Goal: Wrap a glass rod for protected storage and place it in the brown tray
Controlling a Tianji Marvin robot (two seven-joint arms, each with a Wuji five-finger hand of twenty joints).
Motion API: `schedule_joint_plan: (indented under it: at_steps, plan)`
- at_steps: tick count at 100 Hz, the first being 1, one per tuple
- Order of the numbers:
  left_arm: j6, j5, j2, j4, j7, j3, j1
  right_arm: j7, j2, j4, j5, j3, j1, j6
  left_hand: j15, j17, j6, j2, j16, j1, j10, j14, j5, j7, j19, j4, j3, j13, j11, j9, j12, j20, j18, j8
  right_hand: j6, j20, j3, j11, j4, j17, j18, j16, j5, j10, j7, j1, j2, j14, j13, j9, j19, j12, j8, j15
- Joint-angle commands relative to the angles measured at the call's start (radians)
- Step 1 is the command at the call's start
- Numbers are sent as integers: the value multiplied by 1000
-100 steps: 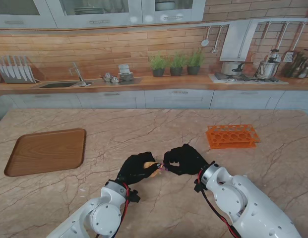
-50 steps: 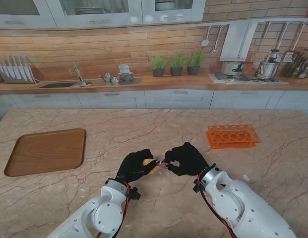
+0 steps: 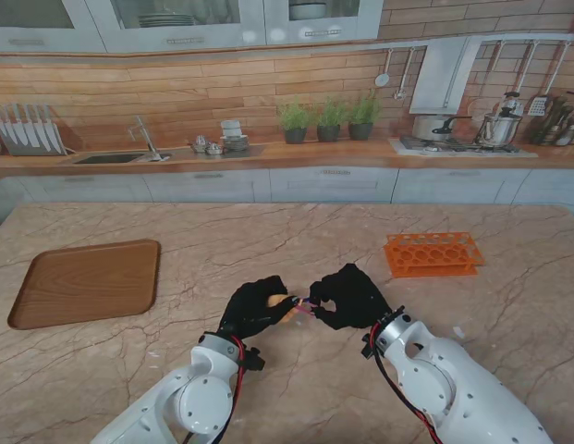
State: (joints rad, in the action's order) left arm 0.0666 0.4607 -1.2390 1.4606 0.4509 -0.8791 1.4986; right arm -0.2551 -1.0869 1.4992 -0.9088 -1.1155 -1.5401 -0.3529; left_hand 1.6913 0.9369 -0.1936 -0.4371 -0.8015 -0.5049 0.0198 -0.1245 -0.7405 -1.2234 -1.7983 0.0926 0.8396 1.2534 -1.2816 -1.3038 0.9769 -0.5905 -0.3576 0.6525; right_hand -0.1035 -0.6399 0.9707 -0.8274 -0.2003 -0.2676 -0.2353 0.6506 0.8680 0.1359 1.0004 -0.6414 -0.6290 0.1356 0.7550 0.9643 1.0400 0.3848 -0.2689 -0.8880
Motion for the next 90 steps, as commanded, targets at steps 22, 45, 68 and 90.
schedule_joint_plan:
  at_steps: [22, 45, 68, 90]
  plan:
    - [-18, -10, -11, 2, 15, -6, 3, -25, -2, 12, -14, -7, -22, -1, 76, 10, 27, -72, -8, -182, -164, 131, 20, -40, -137, -106, 100, 19, -171, -32, 20, 12, 30, -9, -54, -19, 55, 12, 8, 0, -18, 11, 63, 8, 42, 18, -54, -10, 20, 37, 10, -16, 27, -14]
    - [-15, -18, -13, 6, 24, -14, 9, -37, -6, 19, -11, -9, -33, 24, 76, 9, 28, -62, -8, -184, -164, 131, 26, -41, -136, -99, 90, 19, -171, -26, 18, 13, 31, -11, -92, -17, 58, 1, 7, 2, -17, 13, 72, 4, 38, 35, -62, -11, 17, 38, 10, -8, 39, -16]
    - [-21, -20, -18, 9, 39, -17, 13, -25, -15, 32, 40, -13, -48, 49, 75, 7, 26, -53, -9, -191, -166, 131, 35, -38, -134, -90, 76, 19, -173, -21, 16, 14, 33, -12, -90, -15, 72, -4, 14, 4, -13, 17, 86, -4, 40, 35, -84, -18, 10, 38, 10, -2, 51, -23]
    - [-39, -26, -22, 11, 51, -17, 14, -86, -11, 23, -20, -6, -47, 27, 75, 7, 22, -43, -9, -202, -164, 131, 43, -34, -134, -86, 59, 19, -175, -16, 14, 14, 34, -14, -108, -13, 88, 1, 19, -1, -10, 19, 89, -25, 43, 46, -96, -35, 13, 50, 17, -14, 59, -33]
